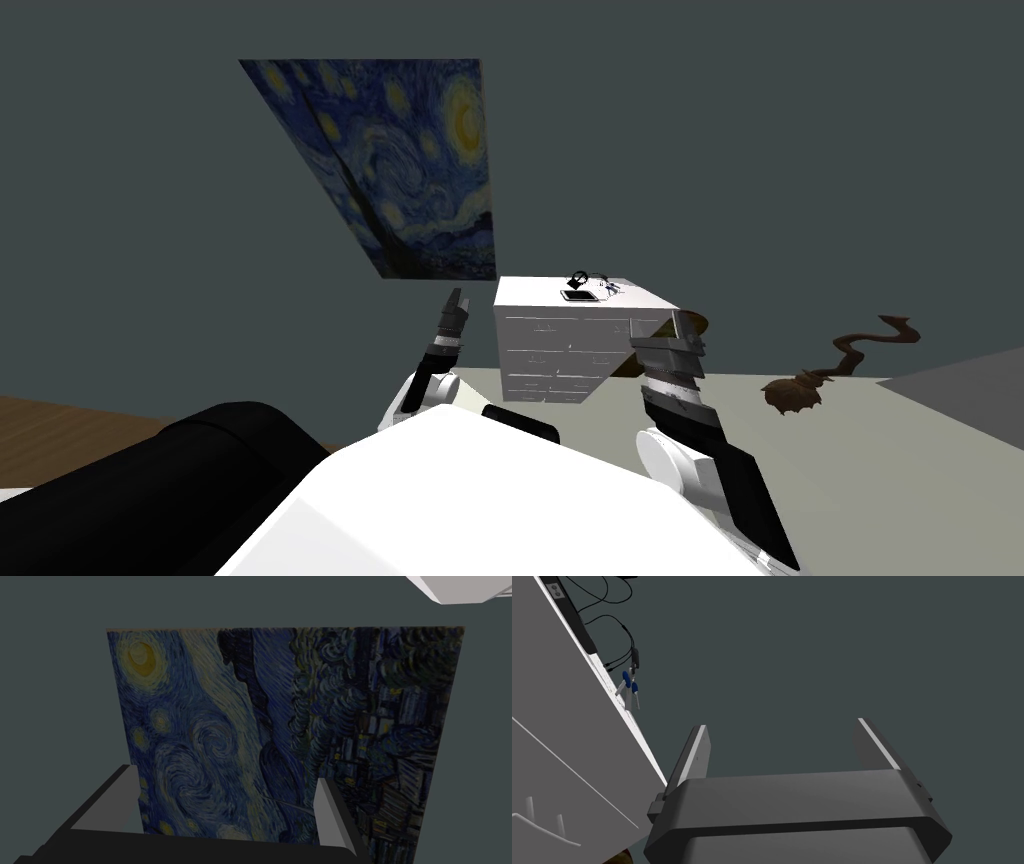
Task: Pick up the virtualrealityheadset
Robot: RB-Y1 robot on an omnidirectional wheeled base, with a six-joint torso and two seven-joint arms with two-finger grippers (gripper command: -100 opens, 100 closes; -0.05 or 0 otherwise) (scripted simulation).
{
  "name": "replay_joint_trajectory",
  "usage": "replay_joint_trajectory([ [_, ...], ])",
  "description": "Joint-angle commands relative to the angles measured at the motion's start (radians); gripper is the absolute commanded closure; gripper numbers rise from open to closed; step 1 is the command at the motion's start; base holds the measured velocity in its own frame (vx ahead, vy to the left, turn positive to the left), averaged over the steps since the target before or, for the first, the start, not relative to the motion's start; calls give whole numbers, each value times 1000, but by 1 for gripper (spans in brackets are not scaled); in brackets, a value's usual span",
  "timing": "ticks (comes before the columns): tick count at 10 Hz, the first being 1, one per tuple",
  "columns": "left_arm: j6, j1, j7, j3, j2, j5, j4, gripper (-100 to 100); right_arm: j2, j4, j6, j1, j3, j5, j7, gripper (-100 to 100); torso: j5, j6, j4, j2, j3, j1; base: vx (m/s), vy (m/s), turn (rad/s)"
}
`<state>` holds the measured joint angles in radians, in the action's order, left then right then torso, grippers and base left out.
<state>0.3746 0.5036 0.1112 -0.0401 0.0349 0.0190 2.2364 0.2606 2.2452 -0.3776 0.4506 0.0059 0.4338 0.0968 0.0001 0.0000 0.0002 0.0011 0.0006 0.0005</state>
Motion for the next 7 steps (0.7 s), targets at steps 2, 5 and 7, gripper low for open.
replay_joint_trajectory([
  [2, 0, 0, 0, 0, 0, 0, 0, 0, 50, -1, 8, -17, -1, 77, -1, -100, 0, 0, 0, 0, 0, 0, -19, 7, 13],
  [5, 0, 0, 0, 0, 0, 0, 0, 0, 95, -3, 15, -33, -3, 167, -2, -100, 0, 0, 0, 0, 0, 0, -18, 8, 13],
  [7, 0, 0, 0, 0, 0, 0, 0, 0, 95, -3, 15, -33, -3, 226, -2, -100, 0, 0, 0, 0, 0, 0, -17, 7, 7],
])
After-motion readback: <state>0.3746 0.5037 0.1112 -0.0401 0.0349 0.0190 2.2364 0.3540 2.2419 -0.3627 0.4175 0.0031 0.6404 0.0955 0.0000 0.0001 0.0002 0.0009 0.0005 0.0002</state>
